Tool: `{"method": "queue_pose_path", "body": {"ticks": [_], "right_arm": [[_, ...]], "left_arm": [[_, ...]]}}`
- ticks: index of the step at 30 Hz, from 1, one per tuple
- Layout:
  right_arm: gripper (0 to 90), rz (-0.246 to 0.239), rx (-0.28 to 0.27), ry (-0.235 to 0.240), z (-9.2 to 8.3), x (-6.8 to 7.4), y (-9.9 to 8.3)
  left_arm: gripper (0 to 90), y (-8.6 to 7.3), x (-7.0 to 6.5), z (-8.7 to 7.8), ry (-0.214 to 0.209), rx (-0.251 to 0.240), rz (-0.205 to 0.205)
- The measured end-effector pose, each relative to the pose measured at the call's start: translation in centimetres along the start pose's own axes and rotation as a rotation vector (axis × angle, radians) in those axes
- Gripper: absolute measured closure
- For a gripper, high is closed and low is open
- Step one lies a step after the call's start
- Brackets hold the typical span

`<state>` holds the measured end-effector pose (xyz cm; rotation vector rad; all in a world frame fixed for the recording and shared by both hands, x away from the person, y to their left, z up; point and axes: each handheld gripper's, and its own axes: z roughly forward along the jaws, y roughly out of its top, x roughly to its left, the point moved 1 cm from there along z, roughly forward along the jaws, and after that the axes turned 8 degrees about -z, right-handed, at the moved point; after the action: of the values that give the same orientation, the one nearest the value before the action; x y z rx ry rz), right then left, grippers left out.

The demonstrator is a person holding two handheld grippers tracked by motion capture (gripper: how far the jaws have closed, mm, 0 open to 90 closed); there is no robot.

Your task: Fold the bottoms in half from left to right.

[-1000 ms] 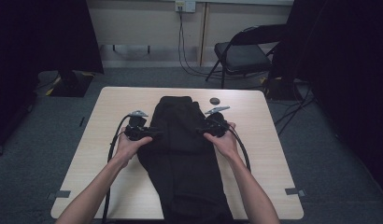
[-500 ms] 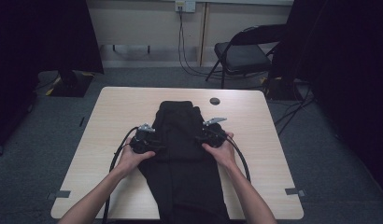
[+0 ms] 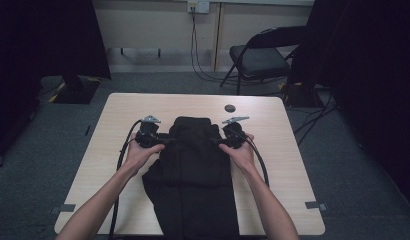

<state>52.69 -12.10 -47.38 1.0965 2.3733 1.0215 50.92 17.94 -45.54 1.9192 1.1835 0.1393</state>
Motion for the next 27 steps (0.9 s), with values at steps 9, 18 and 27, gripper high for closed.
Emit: {"method": "queue_pose_path", "body": {"ticks": [9,18,27], "right_arm": [[35.6,0.005,0.075,-0.067,3.6,-0.3,0.3],[80.1,-0.013,0.0,0.014,1.4,0.5,1.7],[81.0,-0.061,-0.217,0.057,-9.5,1.7,5.2]], "left_arm": [[41.1,-0.8,2.2,4.6,0.082,0.052,-0.057],[85.4,1.2,0.0,2.2,-0.001,-0.008,0.062],[85.6,5.1,-8.0,-8.5,-0.117,-0.187,0.247]]}}
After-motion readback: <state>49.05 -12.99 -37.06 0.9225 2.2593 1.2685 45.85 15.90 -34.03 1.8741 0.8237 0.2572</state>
